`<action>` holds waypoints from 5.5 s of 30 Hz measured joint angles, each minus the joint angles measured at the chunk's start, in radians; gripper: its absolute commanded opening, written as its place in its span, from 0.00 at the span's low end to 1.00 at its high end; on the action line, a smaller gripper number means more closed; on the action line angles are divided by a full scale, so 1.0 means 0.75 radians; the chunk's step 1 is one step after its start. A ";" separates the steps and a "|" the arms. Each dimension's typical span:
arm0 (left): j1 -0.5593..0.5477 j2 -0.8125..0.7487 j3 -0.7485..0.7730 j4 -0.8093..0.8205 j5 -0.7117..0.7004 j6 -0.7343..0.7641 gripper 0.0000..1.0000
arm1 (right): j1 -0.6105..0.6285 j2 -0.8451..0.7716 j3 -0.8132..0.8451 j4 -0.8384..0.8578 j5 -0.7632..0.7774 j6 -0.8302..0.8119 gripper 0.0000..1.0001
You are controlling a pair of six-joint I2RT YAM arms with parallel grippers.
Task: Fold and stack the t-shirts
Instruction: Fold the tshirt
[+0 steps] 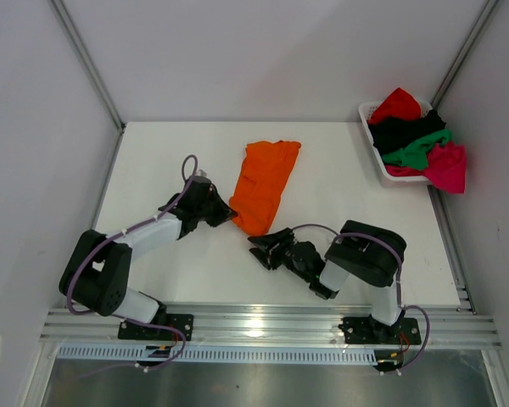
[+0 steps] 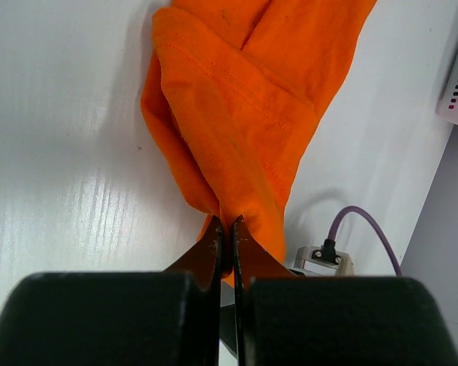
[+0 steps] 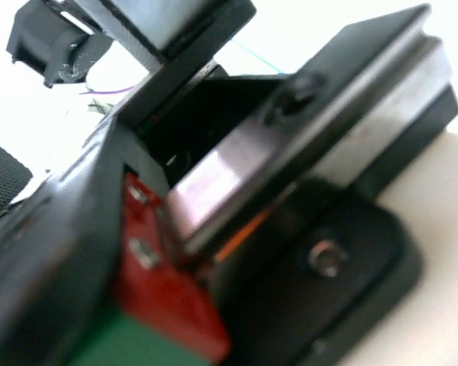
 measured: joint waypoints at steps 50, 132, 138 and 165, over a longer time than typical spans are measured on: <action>0.049 -0.132 -0.207 0.026 0.001 0.010 0.01 | -0.114 0.132 0.108 0.036 -0.031 -0.110 0.09; -0.108 0.011 0.352 -0.415 -0.062 0.065 0.01 | -0.559 -0.636 0.280 -1.017 -0.441 -0.934 0.01; -0.035 0.204 0.566 -0.464 -0.049 0.111 0.01 | -0.609 -0.451 0.424 -0.993 -0.466 -0.971 0.02; 0.044 1.136 2.010 -0.994 0.394 0.653 0.01 | -0.740 -0.135 0.715 -0.944 -0.463 -1.027 0.02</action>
